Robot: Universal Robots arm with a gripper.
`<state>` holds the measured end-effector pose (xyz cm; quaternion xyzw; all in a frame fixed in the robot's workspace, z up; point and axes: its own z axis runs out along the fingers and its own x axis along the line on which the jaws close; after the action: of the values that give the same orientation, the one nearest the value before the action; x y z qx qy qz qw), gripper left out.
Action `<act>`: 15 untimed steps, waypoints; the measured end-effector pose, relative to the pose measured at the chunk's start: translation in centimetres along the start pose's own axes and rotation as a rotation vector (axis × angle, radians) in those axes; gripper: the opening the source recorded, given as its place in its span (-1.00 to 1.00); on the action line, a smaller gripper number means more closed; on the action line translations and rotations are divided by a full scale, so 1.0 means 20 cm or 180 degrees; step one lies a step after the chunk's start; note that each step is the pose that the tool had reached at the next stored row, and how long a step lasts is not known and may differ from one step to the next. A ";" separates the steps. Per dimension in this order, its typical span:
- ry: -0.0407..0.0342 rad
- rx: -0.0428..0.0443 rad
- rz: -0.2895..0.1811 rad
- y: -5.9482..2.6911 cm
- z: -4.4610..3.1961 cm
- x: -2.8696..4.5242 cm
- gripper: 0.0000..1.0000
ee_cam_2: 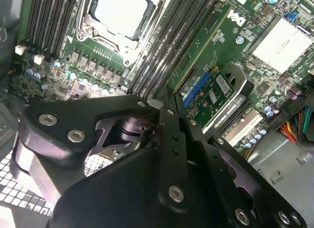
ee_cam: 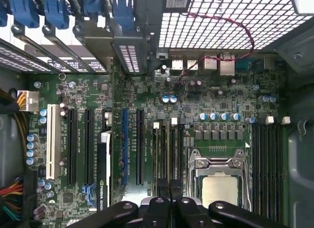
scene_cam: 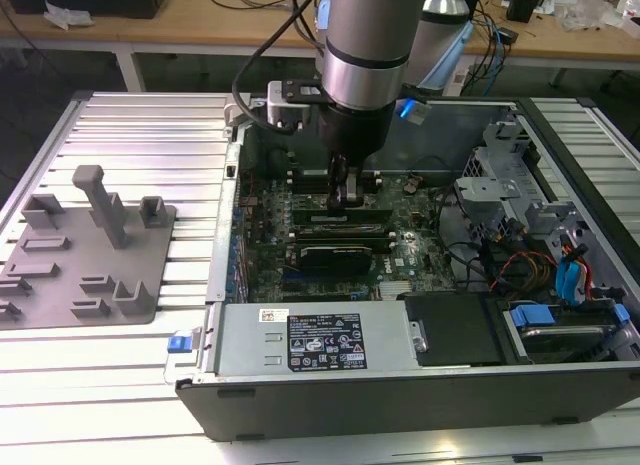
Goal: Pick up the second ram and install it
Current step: 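Insert the second ram into the second slot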
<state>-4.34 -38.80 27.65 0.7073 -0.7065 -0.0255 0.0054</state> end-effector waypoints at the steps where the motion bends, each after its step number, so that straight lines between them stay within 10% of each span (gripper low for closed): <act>1: -0.0009 0.0001 0.0000 -0.001 0.006 -0.001 -0.82; 15: -0.0028 -0.0001 -0.0001 -0.035 0.093 -0.021 -0.82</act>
<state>-3.72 -38.33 25.78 0.7073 -0.7064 -0.0287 0.0023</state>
